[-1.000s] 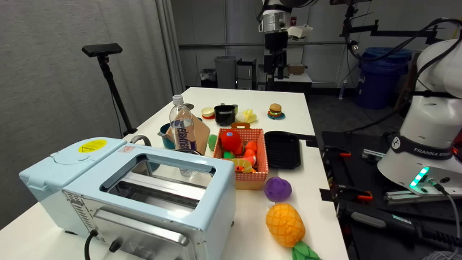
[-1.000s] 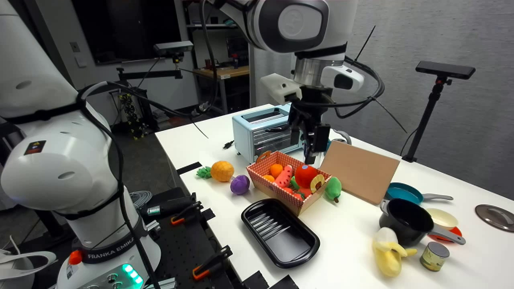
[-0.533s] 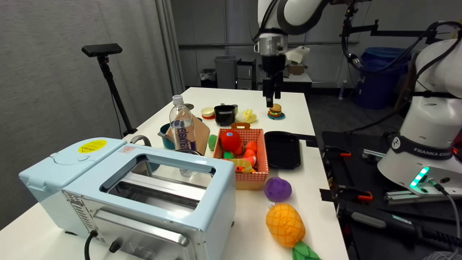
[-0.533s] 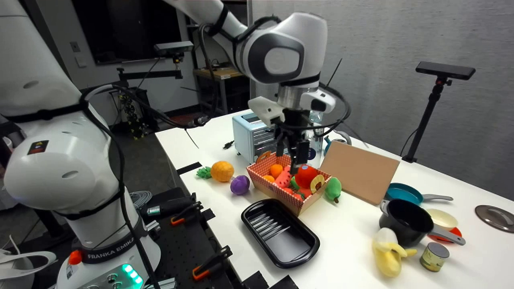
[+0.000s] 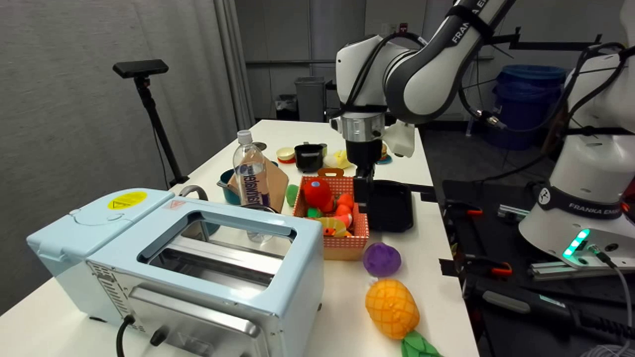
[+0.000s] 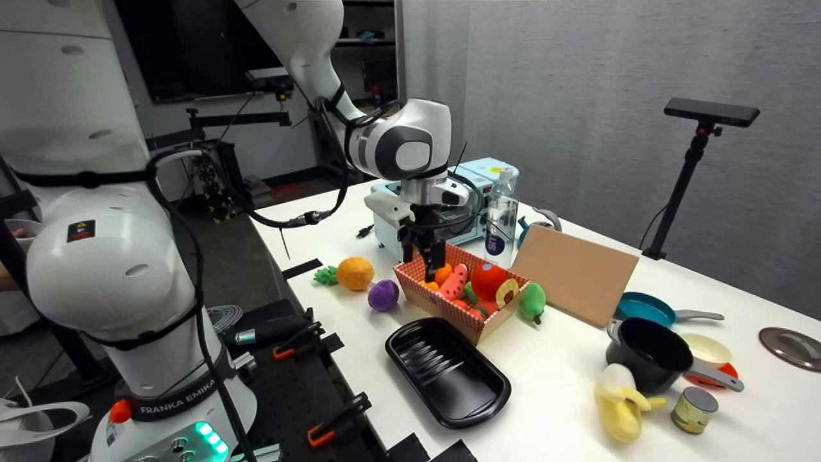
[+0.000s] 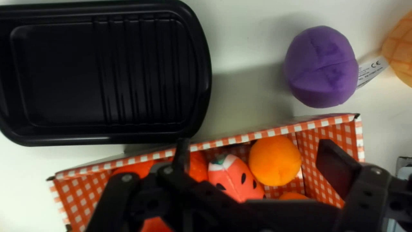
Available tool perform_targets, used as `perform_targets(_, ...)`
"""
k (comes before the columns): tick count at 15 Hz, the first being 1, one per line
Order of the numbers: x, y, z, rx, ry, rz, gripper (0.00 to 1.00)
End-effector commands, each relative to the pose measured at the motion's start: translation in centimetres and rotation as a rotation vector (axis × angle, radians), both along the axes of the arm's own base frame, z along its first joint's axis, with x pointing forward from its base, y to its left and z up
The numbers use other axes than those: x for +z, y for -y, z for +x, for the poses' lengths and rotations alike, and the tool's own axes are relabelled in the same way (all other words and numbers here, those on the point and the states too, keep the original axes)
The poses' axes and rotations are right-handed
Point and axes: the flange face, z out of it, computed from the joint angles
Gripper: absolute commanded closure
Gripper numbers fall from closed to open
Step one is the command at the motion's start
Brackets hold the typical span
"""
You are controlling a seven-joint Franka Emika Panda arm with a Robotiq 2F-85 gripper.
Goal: Take the tomato toy out of the basket and place it on the table
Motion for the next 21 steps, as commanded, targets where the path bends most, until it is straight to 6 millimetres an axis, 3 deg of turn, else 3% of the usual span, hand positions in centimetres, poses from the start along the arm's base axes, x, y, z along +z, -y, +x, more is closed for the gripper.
perform_targets(1, -1.4, -0.1, 3.4, 0.005, 0.030, -0.008, 0.00)
perform_targets(8, -2.0, 1.9, 8.5, -0.018, 0.080, -0.022, 0.00)
perform_targets(14, -2.9, 4.1, 10.6, -0.063, 0.084, -0.020, 0.00)
perform_targets(21, -1.2, 8.9, 12.8, -0.176, 0.127, 0.007, 0.00)
